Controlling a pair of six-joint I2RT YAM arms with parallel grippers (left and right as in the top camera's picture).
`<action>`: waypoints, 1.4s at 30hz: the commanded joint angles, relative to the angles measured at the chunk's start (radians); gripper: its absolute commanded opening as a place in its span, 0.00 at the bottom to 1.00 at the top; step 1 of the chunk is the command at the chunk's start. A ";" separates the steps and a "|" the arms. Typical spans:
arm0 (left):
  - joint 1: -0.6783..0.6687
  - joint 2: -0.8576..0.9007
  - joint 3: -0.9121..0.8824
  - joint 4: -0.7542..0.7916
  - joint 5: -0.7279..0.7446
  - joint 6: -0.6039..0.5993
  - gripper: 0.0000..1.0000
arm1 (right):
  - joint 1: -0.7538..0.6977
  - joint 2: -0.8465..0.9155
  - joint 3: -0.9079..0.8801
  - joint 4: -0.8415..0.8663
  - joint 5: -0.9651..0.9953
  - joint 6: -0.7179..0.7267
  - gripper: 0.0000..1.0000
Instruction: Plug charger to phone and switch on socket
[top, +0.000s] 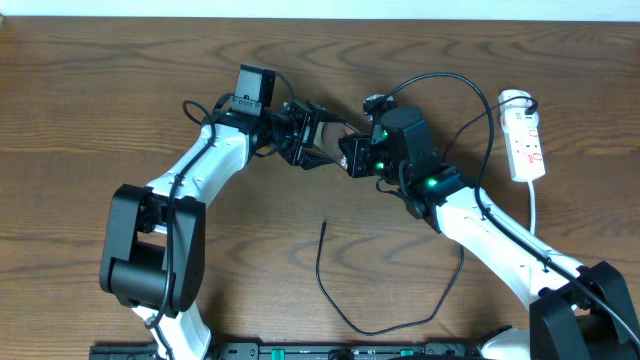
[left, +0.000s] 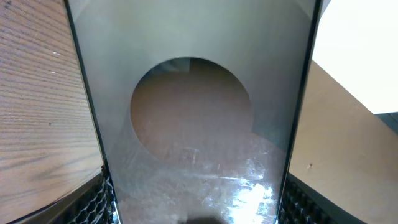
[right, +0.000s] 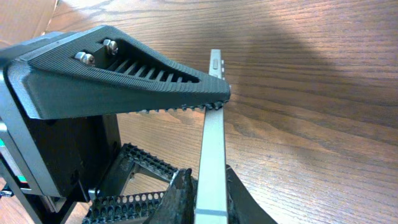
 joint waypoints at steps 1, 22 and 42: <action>-0.006 -0.016 0.030 0.005 0.043 -0.004 0.07 | 0.004 0.010 0.016 0.006 -0.018 -0.004 0.09; 0.025 -0.016 0.030 0.097 0.122 0.033 0.92 | -0.018 0.010 0.016 0.005 -0.019 0.011 0.01; 0.196 -0.016 0.029 0.506 0.377 0.087 0.92 | -0.207 0.010 0.016 0.113 -0.024 0.486 0.01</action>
